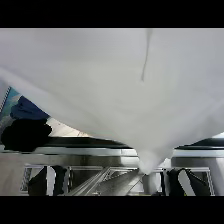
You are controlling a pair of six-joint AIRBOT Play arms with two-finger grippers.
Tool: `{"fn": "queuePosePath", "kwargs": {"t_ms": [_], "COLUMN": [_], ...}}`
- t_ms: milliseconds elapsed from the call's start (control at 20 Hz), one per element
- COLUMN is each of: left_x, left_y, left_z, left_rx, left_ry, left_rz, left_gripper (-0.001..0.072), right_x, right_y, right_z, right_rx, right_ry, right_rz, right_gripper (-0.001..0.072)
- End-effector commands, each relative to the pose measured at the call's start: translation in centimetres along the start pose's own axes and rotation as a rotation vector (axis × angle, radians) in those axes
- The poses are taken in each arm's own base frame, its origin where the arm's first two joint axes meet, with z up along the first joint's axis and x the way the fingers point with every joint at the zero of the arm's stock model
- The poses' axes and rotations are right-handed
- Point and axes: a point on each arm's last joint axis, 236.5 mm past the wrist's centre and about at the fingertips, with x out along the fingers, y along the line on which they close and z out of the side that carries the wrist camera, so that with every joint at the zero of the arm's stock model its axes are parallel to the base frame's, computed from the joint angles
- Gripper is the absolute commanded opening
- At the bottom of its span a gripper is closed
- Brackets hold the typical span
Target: Fold the shirts.
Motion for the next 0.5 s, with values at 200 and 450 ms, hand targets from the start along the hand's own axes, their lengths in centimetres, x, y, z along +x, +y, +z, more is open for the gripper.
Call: {"fn": "queuePosePath", "kwargs": {"t_ms": [200, 450], "left_x": [16.2, 24.0], "left_y": [11.3, 17.9], "left_z": [-24.8, -39.3], "left_rx": [-0.17, -0.24], "left_ry": [0.567, 0.833], "left_rz": [0.051, 0.101], "left_gripper": [0.0014, 0.0014], "right_x": [13.5, 16.7], "right_y": [-7.2, -12.5], "right_z": [-26.7, -44.0], "right_rx": [0.348, 0.632], "right_ry": [0.529, 0.692], "right_rz": [0.128, 0.025], "right_gripper": [0.0022, 0.0022]}}
